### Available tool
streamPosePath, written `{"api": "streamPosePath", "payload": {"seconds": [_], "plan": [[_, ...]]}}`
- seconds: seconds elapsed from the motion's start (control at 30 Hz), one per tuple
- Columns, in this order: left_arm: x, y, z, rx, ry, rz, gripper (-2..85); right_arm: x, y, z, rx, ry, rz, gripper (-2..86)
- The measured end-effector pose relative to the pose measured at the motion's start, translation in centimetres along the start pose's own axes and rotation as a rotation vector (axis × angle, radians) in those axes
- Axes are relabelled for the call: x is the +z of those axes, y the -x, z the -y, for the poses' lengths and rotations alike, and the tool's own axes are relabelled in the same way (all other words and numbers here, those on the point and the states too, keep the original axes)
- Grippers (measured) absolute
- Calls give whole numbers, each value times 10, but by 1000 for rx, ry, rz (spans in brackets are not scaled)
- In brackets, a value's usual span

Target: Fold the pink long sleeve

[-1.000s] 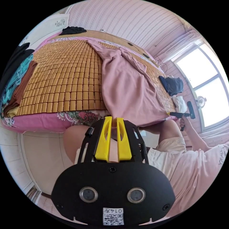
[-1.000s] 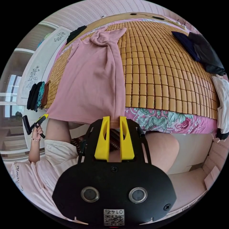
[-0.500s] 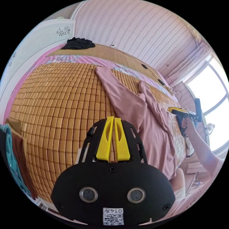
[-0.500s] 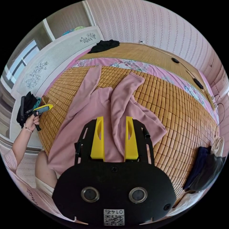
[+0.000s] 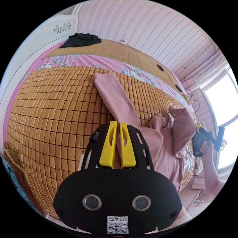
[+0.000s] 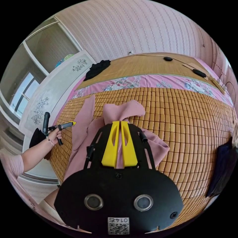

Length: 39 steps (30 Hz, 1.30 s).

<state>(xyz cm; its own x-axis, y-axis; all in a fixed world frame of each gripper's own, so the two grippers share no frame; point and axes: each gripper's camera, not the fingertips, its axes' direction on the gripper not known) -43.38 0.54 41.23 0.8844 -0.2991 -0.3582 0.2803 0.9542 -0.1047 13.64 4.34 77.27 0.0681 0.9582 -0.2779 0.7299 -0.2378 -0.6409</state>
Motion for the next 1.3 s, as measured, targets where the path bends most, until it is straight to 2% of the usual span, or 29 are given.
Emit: {"api": "streamPosePath", "payload": {"seconds": [0.1, 0.23, 0.3, 0.37, 0.47, 0.57, 0.67, 0.73, 0.8, 0.9, 1.03, 1.1, 1.2, 1.3], "plan": [[-50, 16, -23, -31, -78, 28, -2, -79, -35, -53, 93, 7, -168, 5], [-78, 33, -61, -61, -31, 169, 8, -154, -82, -134, 292, 80, -469, 10], [-68, 41, -83, -98, 59, 246, 23, -161, -104, -165, 376, 144, -563, 15], [-57, 49, -97, -174, 123, 260, 32, -155, -126, -186, 464, 234, -558, 21], [-55, 52, -109, -285, 122, 181, 17, -148, -136, -193, 539, 264, -636, 30], [-64, 35, -110, -270, 109, 260, -2, -132, -118, -165, 464, 209, -665, 45], [-72, 8, -96, -189, 33, 291, -7, -88, -77, -111, 222, 115, -487, 69], [-61, -12, -77, -104, 11, 230, -7, -24, -39, -58, 20, 163, -341, 85], [-19, -45, -45, 34, 63, 126, -1, 27, -11, -23, -80, 207, -252, 79], [46, -85, -16, 158, 158, 64, 3, 105, 28, 21, -174, 280, -140, 14], [111, -108, 4, 173, 230, 82, -3, 185, 46, 46, -226, 403, -345, -6], [139, -115, 18, 178, 268, 94, -8, 189, 46, 57, -242, 392, -359, -8], [150, -127, 33, 187, 217, 135, -9, 195, 34, 69, -218, 388, -379, -8], [164, -142, 43, 217, 204, 166, -10, 194, 16, 71, -180, 380, -308, -9]]}}
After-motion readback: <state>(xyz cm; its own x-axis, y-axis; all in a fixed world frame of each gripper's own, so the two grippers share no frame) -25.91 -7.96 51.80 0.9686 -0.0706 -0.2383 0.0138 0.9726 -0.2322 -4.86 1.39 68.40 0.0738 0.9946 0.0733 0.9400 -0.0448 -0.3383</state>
